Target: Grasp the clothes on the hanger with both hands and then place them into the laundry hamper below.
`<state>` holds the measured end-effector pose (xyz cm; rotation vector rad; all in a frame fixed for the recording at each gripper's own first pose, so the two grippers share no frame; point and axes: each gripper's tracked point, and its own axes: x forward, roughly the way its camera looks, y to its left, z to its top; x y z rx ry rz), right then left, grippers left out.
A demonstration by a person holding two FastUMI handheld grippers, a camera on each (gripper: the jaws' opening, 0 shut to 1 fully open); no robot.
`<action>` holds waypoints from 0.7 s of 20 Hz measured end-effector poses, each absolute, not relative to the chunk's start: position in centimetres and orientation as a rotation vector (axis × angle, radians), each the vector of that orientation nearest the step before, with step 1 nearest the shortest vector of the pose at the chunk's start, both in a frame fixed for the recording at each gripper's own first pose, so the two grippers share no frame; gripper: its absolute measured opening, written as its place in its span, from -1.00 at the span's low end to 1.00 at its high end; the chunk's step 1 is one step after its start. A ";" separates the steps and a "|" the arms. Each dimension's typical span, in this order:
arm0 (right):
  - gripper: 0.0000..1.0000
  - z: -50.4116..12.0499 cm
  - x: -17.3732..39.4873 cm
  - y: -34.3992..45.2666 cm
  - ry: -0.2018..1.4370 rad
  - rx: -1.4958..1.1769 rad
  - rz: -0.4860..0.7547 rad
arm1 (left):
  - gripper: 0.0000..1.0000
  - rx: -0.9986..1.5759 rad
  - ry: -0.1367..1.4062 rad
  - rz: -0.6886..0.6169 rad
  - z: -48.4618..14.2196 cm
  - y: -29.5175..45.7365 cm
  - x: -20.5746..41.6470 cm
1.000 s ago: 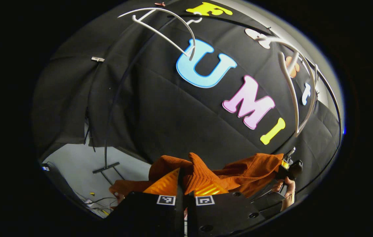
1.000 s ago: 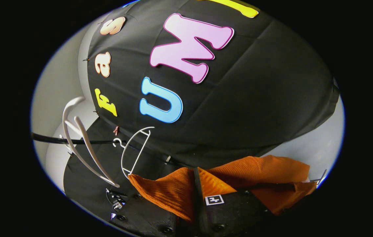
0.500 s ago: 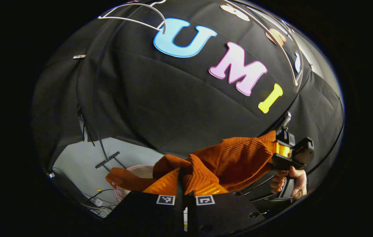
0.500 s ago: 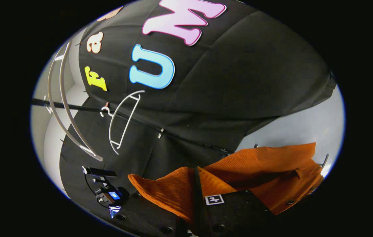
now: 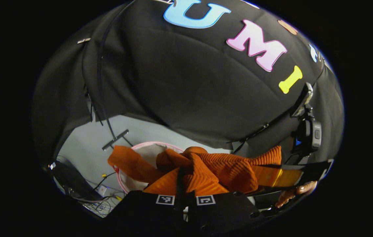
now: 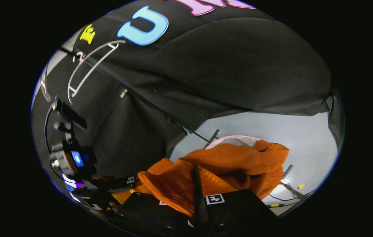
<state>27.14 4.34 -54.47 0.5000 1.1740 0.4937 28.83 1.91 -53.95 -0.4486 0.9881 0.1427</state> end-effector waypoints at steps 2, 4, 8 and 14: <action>-0.46 -56.2 26.1 3.6 1.200 0.428 0.489 | -0.81 -0.448 1.027 0.155 -55.7 2.0 28.1; -0.67 -56.6 26.2 3.0 1.205 0.393 0.476 | -0.75 -0.438 1.046 0.170 -56.1 2.0 27.9; 0.28 -57.1 27.8 0.9 1.199 0.351 0.422 | 0.14 -0.363 1.096 0.200 -56.5 3.6 25.9; 0.98 -57.9 27.0 -0.6 1.221 0.312 0.388 | 0.92 -0.348 1.092 0.215 -56.6 4.1 25.8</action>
